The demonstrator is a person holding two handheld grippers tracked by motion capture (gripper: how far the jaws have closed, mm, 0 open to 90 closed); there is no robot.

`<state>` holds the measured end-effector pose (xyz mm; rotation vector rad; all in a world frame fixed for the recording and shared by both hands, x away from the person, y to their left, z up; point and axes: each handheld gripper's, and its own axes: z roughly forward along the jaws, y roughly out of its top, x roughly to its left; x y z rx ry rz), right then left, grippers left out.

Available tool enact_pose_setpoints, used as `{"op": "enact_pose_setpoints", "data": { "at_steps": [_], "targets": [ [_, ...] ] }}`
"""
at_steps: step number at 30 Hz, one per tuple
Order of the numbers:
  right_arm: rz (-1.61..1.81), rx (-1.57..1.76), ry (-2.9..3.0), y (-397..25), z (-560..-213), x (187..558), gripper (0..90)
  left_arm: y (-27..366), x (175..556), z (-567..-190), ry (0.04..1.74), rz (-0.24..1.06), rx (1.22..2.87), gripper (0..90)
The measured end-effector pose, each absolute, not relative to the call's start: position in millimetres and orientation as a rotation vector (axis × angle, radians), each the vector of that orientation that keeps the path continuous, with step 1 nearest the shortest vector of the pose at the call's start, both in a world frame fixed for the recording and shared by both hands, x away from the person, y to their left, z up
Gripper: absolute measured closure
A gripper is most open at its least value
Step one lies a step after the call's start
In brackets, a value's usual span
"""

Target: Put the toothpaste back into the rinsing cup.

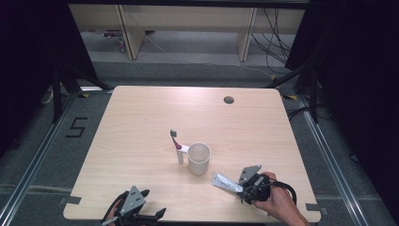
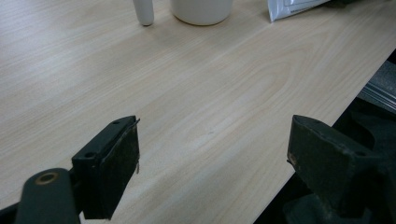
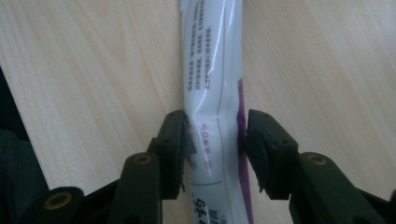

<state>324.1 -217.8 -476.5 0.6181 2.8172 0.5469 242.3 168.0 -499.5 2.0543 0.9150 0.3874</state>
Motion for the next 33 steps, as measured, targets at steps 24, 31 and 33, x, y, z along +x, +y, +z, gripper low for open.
{"op": "enact_pose_setpoints", "data": {
  "at_steps": [24, 31, 33],
  "targets": [
    [0.229, 0.675, 2.958, -199.5, -465.7, 351.3, 74.2, 165.4, 241.3, -499.9, 0.918, 0.369, 2.027, 16.7],
    [0.181, 0.609, 3.014, -196.6, -468.1, 360.3, 74.4, 165.4, 241.0, -500.4, 0.914, 0.369, 2.034, 16.8],
    [0.167, 0.625, 3.015, -195.9, -468.9, 362.6, 74.4, 165.5, 240.9, -500.4, 0.913, 0.367, 2.038, 16.8]
  ]
}}
